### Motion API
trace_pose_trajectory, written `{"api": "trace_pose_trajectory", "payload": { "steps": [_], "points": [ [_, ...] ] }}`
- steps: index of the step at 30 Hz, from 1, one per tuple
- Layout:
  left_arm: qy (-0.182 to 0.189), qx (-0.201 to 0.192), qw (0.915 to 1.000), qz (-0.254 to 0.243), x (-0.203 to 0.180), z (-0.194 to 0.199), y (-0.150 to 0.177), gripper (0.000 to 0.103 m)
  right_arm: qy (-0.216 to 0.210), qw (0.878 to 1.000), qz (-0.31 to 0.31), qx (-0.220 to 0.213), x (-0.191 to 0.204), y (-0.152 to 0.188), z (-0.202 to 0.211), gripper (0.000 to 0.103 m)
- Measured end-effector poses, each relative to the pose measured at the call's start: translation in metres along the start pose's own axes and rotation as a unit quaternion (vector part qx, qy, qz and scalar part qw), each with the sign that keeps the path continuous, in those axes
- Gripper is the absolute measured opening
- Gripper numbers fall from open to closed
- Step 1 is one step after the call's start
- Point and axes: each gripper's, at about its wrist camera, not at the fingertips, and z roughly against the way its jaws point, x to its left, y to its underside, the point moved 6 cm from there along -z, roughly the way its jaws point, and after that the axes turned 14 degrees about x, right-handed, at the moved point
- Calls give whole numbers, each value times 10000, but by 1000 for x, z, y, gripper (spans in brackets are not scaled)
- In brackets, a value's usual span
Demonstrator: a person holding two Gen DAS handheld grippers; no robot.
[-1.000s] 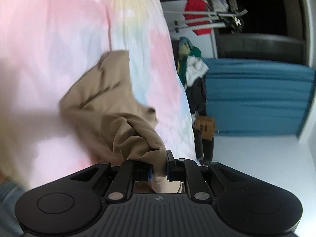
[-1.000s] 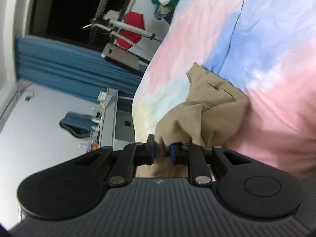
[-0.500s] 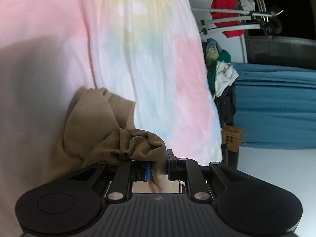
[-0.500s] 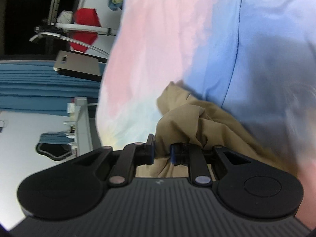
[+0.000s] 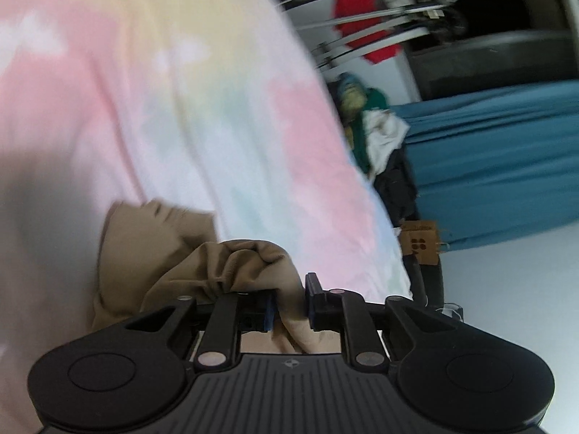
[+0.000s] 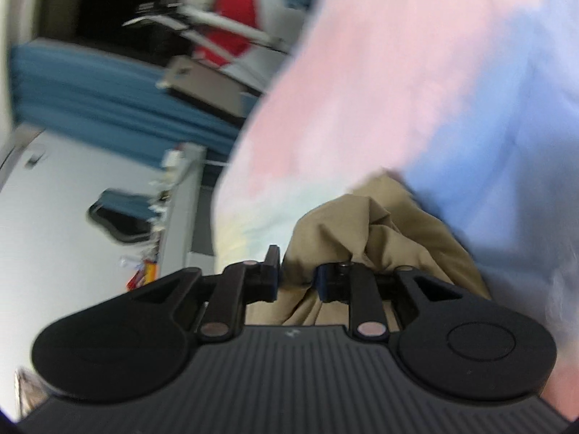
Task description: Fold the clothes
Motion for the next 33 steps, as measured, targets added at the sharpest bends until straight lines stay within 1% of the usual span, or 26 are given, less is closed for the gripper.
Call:
{"api": "trace_pose_trajectory", "payload": {
  "steps": [1, 2, 3, 4, 5, 6, 7, 8, 9, 10, 12, 15, 16, 17, 18, 19, 20, 21, 22, 24, 27, 30, 32, 33],
  "points": [
    [-21, -89, 9998, -189, -6, 3, 1, 29, -27, 9997, 217, -87, 5, 2, 1, 32],
    [-85, -196, 9991, -369, -12, 6, 3, 40, -54, 9989, 433, -174, 10, 3, 2, 36],
    [-171, -313, 9979, -545, -17, 9, 6, 45, -81, 9975, 649, -261, 15, 5, 3, 47],
    [-332, -456, 9957, -733, -22, 12, 10, 56, -108, 9956, 865, -348, 19, 7, 4, 64],
    [-532, -611, 9924, -925, -27, 16, 13, 64, -135, 9931, 1081, -435, 24, 9, 5, 71],
    [-723, -737, 9884, -1111, -32, 19, 18, 67, -162, 9901, 1296, -521, 29, 11, 6, 80],
    [-849, -810, 9844, -1309, -37, 22, 22, 71, -188, 9865, 1510, -608, 34, 13, 7, 84],
    [-943, -865, 9802, -1514, -40, 24, 27, 74, -215, 9824, 1723, -693, 39, 15, 8, 84],
    [-1037, -919, 9753, -1718, -44, 26, 32, 76, -241, 9777, 1935, -779, 44, 17, 9, 84],
    [-1130, -972, 9700, -1921, -48, 28, 37, 77, -55, 9744, 2095, -813, 45, 17, 9, 83],
    [-1453, -988, 9577, -2278, -52, 26, 46, 78, 325, 9660, 2408, -880, 47, 19, 9, 83],
    [-2089, -990, 9341, -2720, -52, 10, 49, 78, 894, 9489, 2865, -974, 50, 20, 10, 83],
    [-2263, -975, 9276, -2808, -50, 3, 49, 78, 1082, 9420, 3014, -1005, 51, 21, 11, 81],
    [-2405, -917, 9227, -2871, -47, -4, 48, 78, 1270, 9345, 3161, -1035, 52, 21, 11, 76],
    [-2532, -838, 9185, -2920, -43, -13, 47, 78, 1492, 9310, 3187, -966, 50, 20, 5, 72],
    [-2664, -759, 9145, -2948, -37, -20, 46, 78, 1676, 9282, 3200, -887, 46, 16, -3, 65],
    [-2792, -688, 9111, -2952, -31, -25, 45, 77, 1858, 9251, 3212, -808, 42, 13, -12, 61],
    [-2916, -622, 9078, -2949, -24, -30, 43, 77, 1953, 9232, 3229, -726, 37, 12, -19, 56],
    [-2984, -583, 9053, -2967, -20, -33, 42, 77, 2046, 9212, 3245, -643, 32, 12, -27, 53],
    [-3067, -529, 9011, -3021, -13, -38, 42, 77, 2259, 9169, 3250, -501, 23, 12, -41, 52],
    [-3112, -547, 8980, -3063, -14, -38, 44, 77, 2410, 9108, 3315, -499, 21, 18, -47, 52],
    [-3105, -622, 8931, -3195, -24, -30, 51, 77, 2390, 9146, 3209, -589, 26, 21, -38, 52],
    [-3052, -670, 8903, -3312, -31, -21, 60, 77, 2286, 9219, 3054, -680, 31, 28, -26, 52],
    [-3019, -662, 8892, -3373, -34, -17, 66, 77, 2292, 9217, 3059, -655, 31, 33, -24, 52]
  ]
}}
